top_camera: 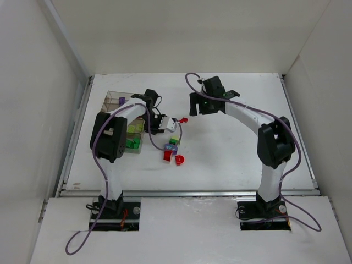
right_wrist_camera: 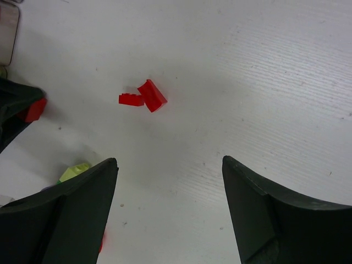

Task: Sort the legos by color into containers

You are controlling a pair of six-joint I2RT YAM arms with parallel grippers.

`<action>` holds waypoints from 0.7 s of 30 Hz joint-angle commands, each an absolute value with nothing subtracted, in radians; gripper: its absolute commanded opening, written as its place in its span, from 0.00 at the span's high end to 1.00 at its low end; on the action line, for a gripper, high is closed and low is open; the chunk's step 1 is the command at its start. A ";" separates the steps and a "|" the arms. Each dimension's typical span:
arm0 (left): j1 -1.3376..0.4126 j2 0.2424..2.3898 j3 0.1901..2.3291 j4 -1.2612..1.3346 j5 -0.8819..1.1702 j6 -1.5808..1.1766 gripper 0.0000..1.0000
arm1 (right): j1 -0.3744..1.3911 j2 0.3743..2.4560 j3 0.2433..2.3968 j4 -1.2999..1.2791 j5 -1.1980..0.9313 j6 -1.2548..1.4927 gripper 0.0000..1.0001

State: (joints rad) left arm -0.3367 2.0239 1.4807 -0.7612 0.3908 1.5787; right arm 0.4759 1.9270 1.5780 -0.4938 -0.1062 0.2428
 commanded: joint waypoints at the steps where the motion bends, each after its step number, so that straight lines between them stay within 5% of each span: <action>1: -0.344 1.948 1.500 -0.773 0.529 1.496 1.00 | 0.471 1.921 1.624 -0.492 -0.123 0.229 0.18; 7: -0.230 1.852 1.572 -0.550 0.739 0.986 1.00 | 0.471 1.879 1.585 -0.471 -0.123 0.250 0.18; 11: -0.134 1.799 1.548 -0.303 0.576 0.464 1.00 | 0.471 1.858 1.557 -0.462 -0.133 0.270 0.18; 21: 0.008 1.749 1.401 -0.187 0.345 0.221 0.93 | 0.471 1.827 1.529 -0.443 -0.133 0.299 0.18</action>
State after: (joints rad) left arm 0.0048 1.7752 1.4311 -0.2306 0.4030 0.3275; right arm 0.4717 1.8732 1.5211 -0.4858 -0.1246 0.2760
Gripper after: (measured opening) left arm 0.334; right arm 0.819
